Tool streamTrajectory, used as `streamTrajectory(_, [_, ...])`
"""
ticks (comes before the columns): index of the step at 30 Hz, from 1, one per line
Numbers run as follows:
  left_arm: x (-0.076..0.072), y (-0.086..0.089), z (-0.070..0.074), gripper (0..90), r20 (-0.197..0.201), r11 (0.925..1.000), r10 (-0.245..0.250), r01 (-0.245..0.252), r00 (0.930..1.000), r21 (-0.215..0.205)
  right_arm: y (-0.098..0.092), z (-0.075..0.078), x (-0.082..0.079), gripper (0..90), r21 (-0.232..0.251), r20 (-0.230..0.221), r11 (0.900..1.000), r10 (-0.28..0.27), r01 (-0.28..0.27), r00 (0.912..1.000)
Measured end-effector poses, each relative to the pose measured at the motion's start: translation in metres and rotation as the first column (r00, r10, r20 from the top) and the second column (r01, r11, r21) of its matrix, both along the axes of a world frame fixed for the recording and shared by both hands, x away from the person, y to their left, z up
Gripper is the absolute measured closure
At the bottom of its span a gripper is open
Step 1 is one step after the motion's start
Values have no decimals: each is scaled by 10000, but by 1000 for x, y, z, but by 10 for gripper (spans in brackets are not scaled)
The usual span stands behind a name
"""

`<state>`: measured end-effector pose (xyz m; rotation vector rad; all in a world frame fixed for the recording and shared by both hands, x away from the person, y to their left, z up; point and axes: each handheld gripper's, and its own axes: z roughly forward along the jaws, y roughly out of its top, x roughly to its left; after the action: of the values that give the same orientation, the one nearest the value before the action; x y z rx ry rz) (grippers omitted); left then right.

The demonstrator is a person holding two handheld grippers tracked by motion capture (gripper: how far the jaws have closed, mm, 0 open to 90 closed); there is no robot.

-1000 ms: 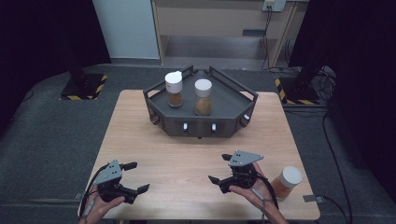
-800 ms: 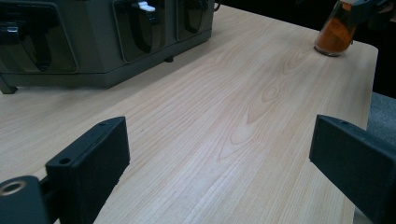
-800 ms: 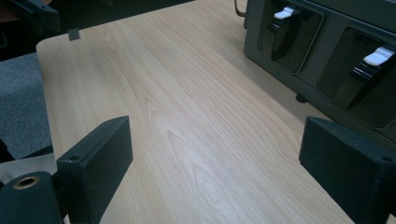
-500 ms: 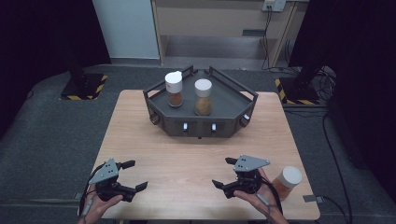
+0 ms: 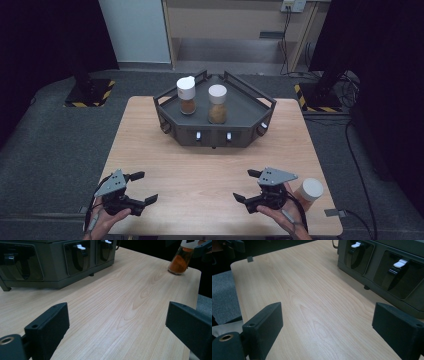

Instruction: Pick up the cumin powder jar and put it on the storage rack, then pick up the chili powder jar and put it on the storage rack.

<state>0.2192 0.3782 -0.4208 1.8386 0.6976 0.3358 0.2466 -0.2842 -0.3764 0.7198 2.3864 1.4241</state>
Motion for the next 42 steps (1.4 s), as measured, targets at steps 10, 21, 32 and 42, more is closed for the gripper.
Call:
streamTrajectory(10, [2,-1,0,39,-48,10000,-21,21,10000,58,-4,3,-2,97,335,63,9992,-239,237,9997])
streamTrajectory(21, [2,-2,0,39,-90,10000,-34,34,10000,48,-26,29,-12,92,672,599,9928,-1037,996,9928])
streamTrajectory(32, [1,-1,0,39,-105,10000,-21,21,9999,22,-45,65,-24,92,819,1213,9836,-1697,1605,9780])
streamTrajectory(42, [1,-2,1,39,-107,10000,-40,40,9999,35,-62,92,-36,90,633,1473,9719,-2337,2266,9611])
